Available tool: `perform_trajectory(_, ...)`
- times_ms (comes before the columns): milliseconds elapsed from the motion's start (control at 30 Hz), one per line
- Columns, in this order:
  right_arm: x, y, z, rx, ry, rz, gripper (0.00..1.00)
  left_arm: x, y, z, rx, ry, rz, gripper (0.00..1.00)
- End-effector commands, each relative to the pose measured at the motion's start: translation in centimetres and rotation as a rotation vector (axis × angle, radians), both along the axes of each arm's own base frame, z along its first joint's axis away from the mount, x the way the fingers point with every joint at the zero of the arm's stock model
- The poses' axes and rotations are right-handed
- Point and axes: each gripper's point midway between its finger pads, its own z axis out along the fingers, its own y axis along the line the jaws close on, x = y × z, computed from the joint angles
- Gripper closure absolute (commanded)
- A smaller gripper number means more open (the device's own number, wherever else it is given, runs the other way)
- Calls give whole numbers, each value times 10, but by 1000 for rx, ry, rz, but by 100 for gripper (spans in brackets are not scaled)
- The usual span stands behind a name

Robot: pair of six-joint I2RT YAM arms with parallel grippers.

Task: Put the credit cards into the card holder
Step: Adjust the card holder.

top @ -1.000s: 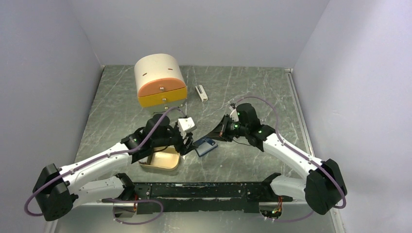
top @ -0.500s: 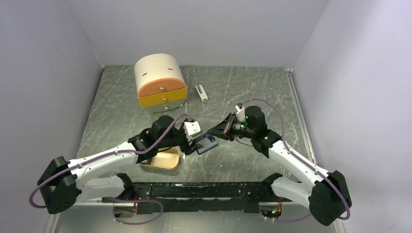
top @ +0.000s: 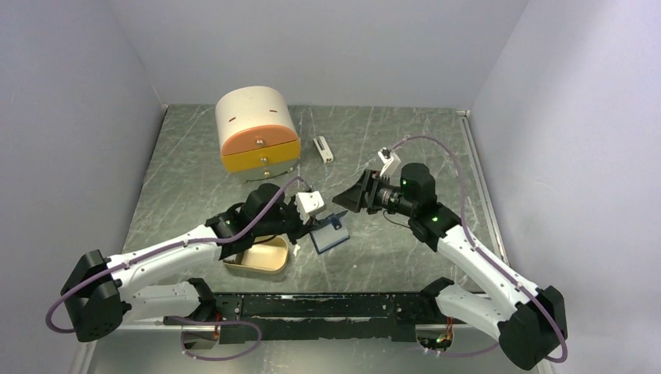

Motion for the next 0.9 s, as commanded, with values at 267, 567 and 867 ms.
perform_trajectory(267, -34, 22, 34, -164, -801, 489, 23, -51, 13, 67, -203, 404, -123, 91)
perform_trajectory(567, -61, 40, 40, -159, -923, 672, 26, -73, 21, 92, -263, 460, -261, 91)
perform_trajectory(867, -55, 51, 64, -77, -880, 593, 95, -24, 28, 109, -283, 419, 47, 58)
